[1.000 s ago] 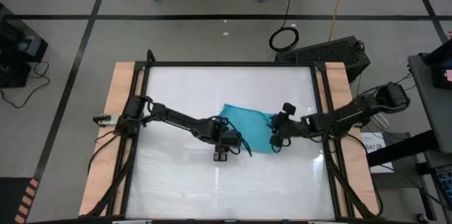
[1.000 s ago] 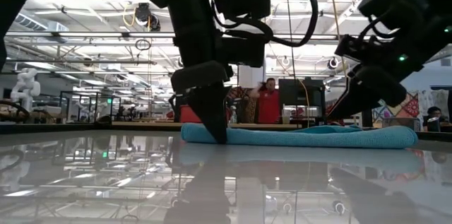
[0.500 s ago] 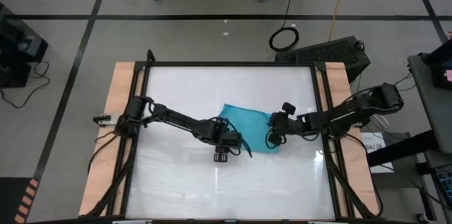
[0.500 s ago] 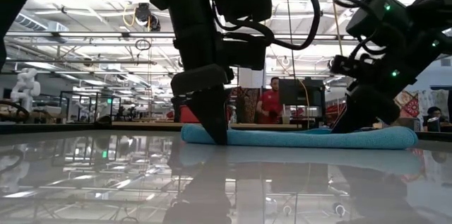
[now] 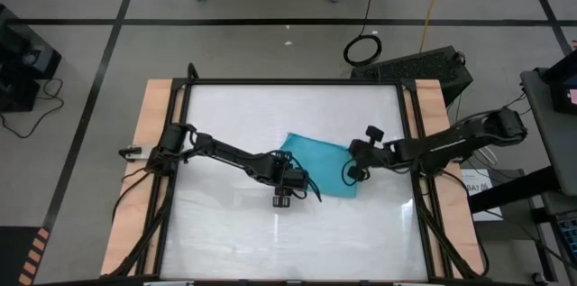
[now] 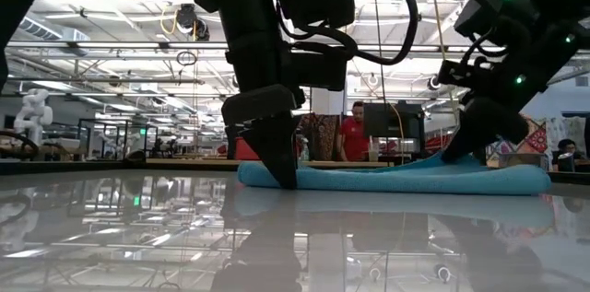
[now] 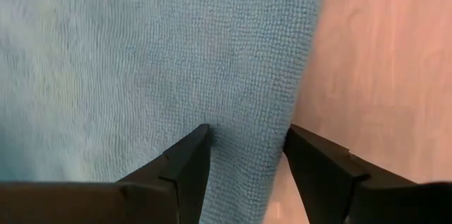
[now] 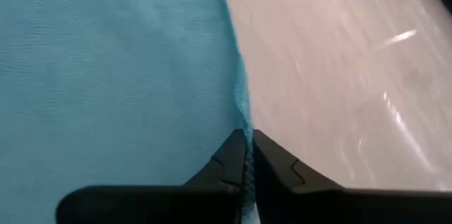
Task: Roll towel
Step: Fold the light blue towel
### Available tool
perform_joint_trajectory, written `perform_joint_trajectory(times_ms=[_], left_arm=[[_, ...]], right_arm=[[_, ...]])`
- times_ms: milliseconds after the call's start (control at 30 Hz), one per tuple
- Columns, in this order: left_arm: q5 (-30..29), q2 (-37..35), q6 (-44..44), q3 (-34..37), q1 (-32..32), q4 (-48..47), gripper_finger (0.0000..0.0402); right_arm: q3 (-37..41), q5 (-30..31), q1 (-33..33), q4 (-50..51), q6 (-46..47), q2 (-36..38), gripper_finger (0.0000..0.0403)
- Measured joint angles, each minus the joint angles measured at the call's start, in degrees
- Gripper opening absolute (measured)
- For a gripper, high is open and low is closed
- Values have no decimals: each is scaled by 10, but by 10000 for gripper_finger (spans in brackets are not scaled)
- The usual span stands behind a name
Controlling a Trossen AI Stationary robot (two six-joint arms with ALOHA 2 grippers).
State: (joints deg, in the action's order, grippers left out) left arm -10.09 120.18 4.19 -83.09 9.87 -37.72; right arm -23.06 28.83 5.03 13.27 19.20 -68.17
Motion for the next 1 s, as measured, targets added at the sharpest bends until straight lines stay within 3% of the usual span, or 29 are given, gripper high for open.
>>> perform_joint_trajectory(times_ms=[233, 500, 667, 1000], left_arm=[[1, 0, 0, 0, 0, 0, 191], [1, 1, 14, 1, 0, -1, 191], [-4, -2, 14, 1, 0, -1, 191], [-23, -42, 14, 4, 1, -9, 191]], right_arm=[[-8, -37, -68, 110, 16, 50, 20], [-8, -39, -92, 127, 3, 102, 135], [-8, -97, -89, 129, 14, 162, 188], [-9, -204, -13, 171, 94, 247, 184]])
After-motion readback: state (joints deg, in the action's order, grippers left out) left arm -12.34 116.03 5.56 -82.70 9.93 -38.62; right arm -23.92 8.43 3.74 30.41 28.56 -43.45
